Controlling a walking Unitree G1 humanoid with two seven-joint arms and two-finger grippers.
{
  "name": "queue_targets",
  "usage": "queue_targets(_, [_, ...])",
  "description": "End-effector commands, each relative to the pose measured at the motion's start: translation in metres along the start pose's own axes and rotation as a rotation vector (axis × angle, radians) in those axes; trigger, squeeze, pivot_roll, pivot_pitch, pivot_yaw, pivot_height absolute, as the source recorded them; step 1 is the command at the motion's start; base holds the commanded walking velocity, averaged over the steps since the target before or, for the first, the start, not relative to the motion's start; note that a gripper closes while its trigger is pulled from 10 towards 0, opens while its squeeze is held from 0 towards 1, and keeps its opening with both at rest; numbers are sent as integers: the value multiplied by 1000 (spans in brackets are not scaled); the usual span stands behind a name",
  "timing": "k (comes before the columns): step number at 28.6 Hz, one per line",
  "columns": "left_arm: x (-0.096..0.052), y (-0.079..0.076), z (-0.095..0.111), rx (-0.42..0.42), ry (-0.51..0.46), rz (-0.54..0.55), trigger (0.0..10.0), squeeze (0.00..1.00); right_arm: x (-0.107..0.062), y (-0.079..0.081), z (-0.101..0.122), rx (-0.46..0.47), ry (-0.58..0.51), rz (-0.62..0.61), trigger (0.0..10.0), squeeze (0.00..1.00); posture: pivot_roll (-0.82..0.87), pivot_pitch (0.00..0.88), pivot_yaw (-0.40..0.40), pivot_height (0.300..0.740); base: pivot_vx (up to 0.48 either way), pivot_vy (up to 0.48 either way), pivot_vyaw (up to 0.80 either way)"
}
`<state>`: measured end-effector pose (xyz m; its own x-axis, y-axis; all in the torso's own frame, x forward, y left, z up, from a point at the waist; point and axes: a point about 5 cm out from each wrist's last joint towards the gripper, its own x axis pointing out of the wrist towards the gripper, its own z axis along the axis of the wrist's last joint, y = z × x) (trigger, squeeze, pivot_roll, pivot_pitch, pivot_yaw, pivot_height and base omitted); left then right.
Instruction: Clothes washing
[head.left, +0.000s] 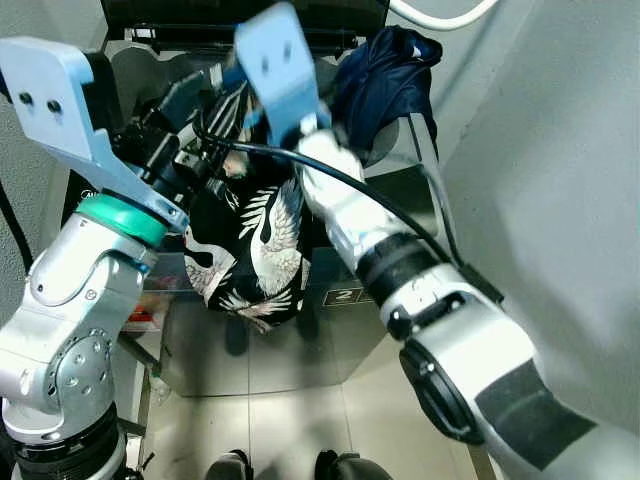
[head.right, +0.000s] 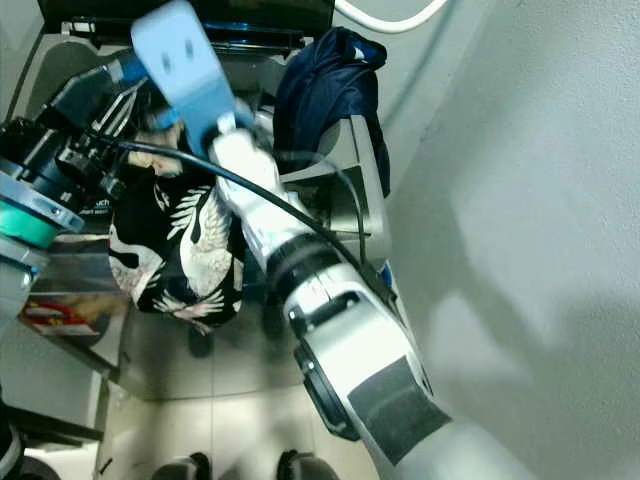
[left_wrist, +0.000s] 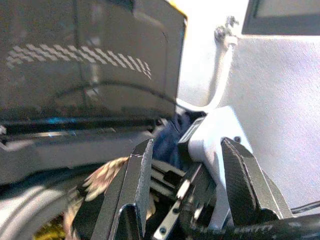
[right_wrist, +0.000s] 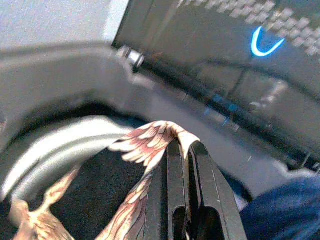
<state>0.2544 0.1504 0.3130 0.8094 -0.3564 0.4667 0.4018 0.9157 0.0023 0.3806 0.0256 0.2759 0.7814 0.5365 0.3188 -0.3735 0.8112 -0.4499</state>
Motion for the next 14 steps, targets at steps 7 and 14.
queue_targets(7, [1,-3,2,-7,-8,-7,10000,0,-15,-4,-13,87,-34,185,10000,1000,70,101,0,740,0,0,0])
queue_targets(14, [1,-1,2,-4,-5,0,10000,0,-30,-19,-10,214,-115,219,10000,1000,74,112,-2,740,0,0,0])
